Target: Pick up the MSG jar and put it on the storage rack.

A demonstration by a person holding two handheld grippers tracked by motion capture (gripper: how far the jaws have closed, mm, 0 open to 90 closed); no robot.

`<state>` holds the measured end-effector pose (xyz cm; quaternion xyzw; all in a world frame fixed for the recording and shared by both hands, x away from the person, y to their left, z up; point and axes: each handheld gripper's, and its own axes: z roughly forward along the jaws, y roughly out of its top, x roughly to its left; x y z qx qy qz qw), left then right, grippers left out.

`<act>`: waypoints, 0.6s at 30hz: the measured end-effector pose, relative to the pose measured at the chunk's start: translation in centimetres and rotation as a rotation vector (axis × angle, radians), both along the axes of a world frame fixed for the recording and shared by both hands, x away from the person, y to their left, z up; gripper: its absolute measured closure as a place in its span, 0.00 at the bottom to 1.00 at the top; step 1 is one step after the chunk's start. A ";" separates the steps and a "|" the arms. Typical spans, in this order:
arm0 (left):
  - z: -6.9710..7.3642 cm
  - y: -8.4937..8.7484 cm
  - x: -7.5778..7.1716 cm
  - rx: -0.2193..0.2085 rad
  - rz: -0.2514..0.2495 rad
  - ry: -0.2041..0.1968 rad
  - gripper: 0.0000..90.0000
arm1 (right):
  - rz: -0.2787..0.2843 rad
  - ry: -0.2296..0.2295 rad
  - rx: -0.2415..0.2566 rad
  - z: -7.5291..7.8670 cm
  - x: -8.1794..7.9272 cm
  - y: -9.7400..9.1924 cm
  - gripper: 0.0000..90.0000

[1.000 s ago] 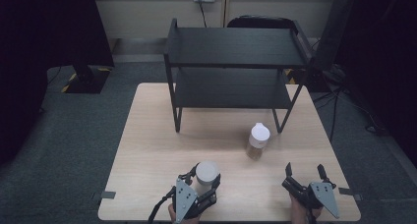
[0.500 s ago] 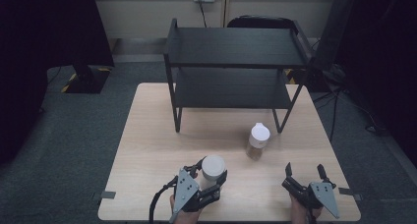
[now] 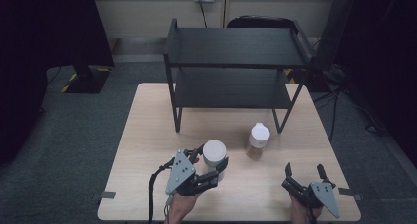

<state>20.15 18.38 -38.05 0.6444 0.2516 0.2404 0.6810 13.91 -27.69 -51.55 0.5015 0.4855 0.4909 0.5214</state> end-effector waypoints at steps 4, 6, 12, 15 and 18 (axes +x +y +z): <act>1.7 0.6 1.8 -0.008 -0.056 -0.008 0.38 | -0.002 0.000 0.000 0.0 0.0 0.0 0.00; 2.1 0.8 2.5 -0.027 -0.079 -0.028 0.38 | -0.005 0.001 0.000 0.0 0.0 0.1 0.00; 5.0 1.2 5.1 -0.018 -0.126 -0.038 0.38 | -0.003 0.000 0.001 0.0 0.0 0.1 0.00; 6.1 1.2 6.0 -0.016 -0.131 -0.032 0.38 | -0.002 0.000 0.001 0.0 0.0 0.0 0.00; 7.9 1.2 7.3 -0.044 -0.139 -0.004 0.38 | -0.002 0.001 0.001 0.0 0.0 0.0 0.00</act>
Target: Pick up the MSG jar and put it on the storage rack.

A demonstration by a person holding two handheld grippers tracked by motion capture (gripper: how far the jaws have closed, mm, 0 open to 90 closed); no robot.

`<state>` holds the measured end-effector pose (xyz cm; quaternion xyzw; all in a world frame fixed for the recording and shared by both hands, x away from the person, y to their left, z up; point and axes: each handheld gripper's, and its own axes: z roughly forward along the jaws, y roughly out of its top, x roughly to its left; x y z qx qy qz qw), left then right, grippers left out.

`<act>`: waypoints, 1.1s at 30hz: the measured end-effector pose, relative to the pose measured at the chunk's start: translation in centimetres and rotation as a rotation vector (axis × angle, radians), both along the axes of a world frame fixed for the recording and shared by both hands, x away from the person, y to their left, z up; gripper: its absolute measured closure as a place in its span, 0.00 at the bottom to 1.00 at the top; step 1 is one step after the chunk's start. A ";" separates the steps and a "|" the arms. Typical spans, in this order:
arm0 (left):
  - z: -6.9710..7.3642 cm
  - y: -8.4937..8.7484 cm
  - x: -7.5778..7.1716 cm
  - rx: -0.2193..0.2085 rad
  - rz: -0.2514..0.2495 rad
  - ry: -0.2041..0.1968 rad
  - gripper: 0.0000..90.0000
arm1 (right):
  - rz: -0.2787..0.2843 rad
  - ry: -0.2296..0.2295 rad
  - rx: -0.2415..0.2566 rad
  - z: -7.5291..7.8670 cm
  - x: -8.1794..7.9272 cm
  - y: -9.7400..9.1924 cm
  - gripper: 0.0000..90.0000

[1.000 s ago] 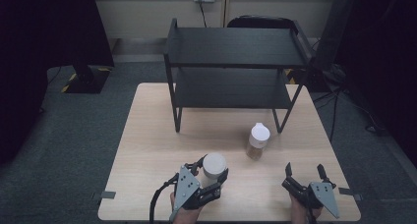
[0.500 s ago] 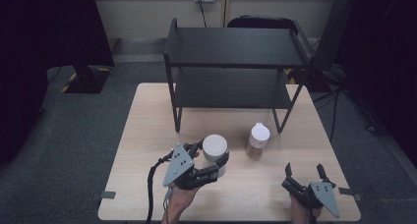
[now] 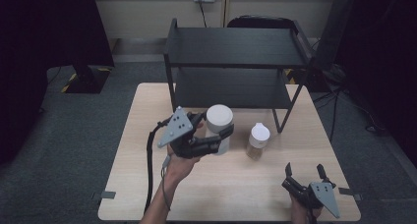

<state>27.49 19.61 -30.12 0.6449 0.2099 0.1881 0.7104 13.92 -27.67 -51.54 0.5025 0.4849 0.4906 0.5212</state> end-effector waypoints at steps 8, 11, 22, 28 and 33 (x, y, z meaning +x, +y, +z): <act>6.2 -1.4 2.2 0.037 0.077 -0.017 0.38 | 0.005 0.012 -0.002 0.2 0.1 -0.1 0.01; 8.0 -2.3 2.7 0.048 0.124 -0.034 0.38 | 0.009 0.010 0.003 0.2 0.1 -0.2 0.01; 13.1 -5.5 5.8 0.003 0.319 -0.008 0.38 | 0.019 0.011 0.005 0.2 0.1 -0.4 0.01; 12.9 -7.6 7.8 -0.013 0.428 -0.014 0.38 | 0.018 0.010 0.005 0.2 0.1 -0.3 0.01; 12.4 -9.8 9.4 0.013 0.520 -0.004 0.38 | 0.023 0.014 0.003 0.2 0.1 -0.4 0.01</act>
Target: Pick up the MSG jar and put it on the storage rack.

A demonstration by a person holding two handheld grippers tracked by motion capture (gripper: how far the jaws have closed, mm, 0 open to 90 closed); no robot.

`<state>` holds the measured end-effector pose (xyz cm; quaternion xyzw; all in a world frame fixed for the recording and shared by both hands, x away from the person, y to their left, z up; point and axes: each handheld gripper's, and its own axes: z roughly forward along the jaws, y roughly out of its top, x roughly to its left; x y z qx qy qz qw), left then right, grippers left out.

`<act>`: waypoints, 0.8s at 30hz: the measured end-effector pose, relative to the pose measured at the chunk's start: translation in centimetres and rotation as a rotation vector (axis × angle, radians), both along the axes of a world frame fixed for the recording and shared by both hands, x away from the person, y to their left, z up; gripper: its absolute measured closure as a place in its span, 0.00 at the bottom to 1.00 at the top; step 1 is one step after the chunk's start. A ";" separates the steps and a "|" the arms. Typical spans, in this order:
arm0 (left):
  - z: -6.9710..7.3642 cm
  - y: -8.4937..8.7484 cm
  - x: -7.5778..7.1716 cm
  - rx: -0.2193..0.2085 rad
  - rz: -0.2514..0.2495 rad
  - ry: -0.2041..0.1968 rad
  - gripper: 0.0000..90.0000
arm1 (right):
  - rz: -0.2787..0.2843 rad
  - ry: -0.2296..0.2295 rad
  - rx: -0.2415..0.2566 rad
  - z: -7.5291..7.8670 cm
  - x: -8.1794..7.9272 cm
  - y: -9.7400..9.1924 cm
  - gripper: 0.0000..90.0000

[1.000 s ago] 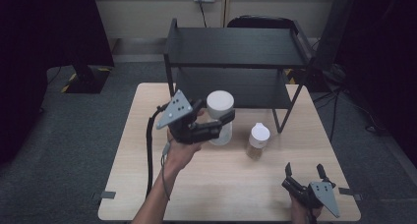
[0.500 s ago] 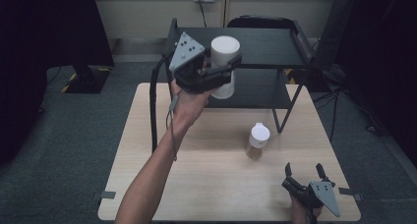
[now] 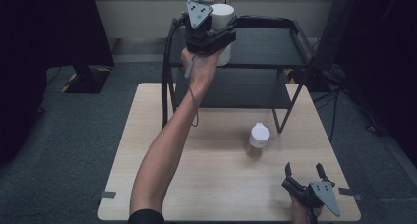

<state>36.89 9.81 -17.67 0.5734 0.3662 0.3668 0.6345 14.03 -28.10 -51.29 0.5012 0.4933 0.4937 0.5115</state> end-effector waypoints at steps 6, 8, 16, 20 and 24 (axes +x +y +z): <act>-0.6 -1.1 1.5 0.007 0.045 -0.006 0.38 | 0.002 -0.004 0.001 -0.1 0.0 0.0 0.01; -0.6 -1.0 1.9 0.003 0.044 0.001 0.38 | 0.003 -0.005 0.001 -0.1 0.0 0.0 0.01; -0.2 -1.2 2.0 0.004 0.053 0.018 0.38 | 0.004 -0.002 0.000 0.0 0.0 -0.1 0.01; -0.5 -1.1 1.8 0.009 0.051 0.008 0.38 | 0.003 -0.003 0.001 -0.1 0.0 0.0 0.01; 0.2 -0.9 2.0 -0.005 0.036 0.057 0.35 | 0.003 -0.002 -0.002 0.0 0.0 0.0 0.01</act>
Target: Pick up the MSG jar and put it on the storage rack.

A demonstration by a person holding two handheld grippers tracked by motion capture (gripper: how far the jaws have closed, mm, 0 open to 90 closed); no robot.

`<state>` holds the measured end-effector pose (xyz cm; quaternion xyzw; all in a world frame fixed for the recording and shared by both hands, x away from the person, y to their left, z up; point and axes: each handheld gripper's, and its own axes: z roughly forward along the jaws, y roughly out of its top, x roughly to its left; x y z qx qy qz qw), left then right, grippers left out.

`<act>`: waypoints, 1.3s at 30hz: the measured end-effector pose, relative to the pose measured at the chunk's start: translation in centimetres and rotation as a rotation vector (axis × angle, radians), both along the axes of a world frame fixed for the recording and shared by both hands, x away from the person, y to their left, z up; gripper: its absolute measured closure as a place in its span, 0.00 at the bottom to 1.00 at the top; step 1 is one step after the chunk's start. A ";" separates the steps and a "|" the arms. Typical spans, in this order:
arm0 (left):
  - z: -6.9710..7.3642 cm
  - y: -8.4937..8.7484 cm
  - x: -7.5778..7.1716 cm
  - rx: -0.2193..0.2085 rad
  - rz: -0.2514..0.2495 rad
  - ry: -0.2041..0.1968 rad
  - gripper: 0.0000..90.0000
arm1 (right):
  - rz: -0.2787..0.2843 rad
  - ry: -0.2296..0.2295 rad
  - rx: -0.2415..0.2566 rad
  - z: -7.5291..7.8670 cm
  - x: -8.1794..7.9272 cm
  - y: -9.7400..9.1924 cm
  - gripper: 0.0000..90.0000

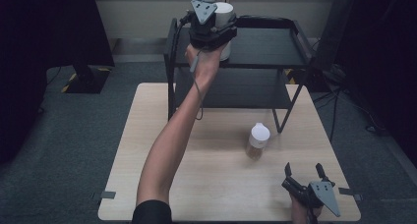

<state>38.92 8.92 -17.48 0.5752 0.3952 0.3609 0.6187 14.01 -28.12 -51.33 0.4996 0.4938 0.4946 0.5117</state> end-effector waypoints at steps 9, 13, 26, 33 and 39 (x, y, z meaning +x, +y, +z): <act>0.0 0.8 -0.8 -0.016 0.006 -0.012 0.02 | -0.004 -0.002 0.002 0.0 0.0 0.1 0.01; 0.0 1.0 -1.4 -0.015 -0.003 -0.006 0.00 | -0.001 0.003 0.000 0.0 0.0 0.0 0.01; -1.8 3.2 -5.1 -0.042 -0.009 -0.065 0.00 | -0.005 -0.005 -0.004 -0.1 0.0 0.1 0.01; -3.1 4.1 -6.9 -0.057 -0.027 -0.075 0.00 | -0.008 -0.005 -0.005 -0.1 0.0 0.2 0.01; -5.0 4.3 -9.7 -0.056 -0.050 -0.124 0.00 | -0.011 -0.003 -0.006 -0.1 0.0 0.2 0.01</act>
